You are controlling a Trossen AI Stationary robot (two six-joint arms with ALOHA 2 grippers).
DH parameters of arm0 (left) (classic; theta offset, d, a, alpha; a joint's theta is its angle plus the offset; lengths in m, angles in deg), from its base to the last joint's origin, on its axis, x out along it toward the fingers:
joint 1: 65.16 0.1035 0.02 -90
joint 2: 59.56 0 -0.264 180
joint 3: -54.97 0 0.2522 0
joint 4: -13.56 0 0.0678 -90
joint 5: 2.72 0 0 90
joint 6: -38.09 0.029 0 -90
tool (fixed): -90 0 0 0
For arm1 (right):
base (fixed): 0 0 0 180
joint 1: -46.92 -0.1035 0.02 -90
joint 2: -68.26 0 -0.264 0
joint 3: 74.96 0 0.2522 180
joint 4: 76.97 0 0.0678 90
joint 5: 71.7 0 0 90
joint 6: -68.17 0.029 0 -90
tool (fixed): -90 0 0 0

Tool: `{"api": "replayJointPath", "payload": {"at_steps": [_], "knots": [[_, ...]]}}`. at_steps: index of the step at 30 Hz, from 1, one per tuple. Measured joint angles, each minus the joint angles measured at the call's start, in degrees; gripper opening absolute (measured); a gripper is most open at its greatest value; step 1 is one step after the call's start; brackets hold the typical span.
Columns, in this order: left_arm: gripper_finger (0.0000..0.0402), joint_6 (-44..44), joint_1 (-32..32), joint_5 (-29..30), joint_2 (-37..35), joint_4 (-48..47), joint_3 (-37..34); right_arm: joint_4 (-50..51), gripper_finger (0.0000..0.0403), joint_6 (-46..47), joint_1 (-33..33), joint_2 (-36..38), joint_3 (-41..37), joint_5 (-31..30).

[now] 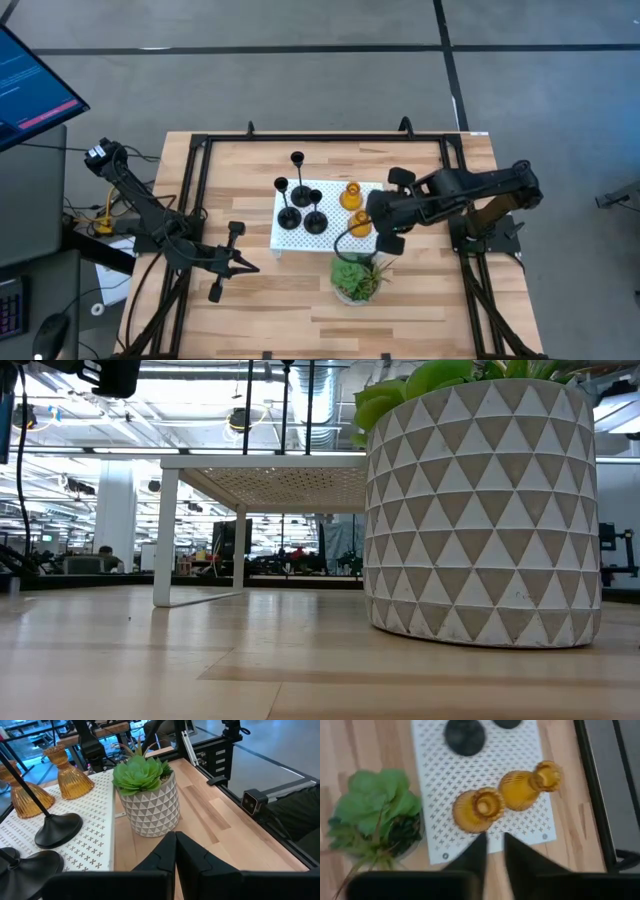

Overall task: Pick & Place candle stick holders
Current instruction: Return to Home Position

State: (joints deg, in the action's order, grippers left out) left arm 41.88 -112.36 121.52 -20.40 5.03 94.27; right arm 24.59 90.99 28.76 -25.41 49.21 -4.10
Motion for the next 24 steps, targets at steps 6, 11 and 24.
{"api": "replayJointPath", "payload": {"at_steps": [6,11,24], "knots": [[0.0008,-1.5,0.0,0.0,0.0,0.0,0.0,-1.5,0.0018,-4.0,-4.1,0.0,0.0,0.0],[0.0008,-1.5,0.0,0.0,0.0,0.0,0.0,-7.2,0.0004,-9.8,-8.2,1.7,0.0,0.0],[0.0008,1.4,1.3,-3.9,0.0,2.9,0.0,-20.6,0.0001,-21.2,-9.7,4.7,-1.7,5.5]]}}
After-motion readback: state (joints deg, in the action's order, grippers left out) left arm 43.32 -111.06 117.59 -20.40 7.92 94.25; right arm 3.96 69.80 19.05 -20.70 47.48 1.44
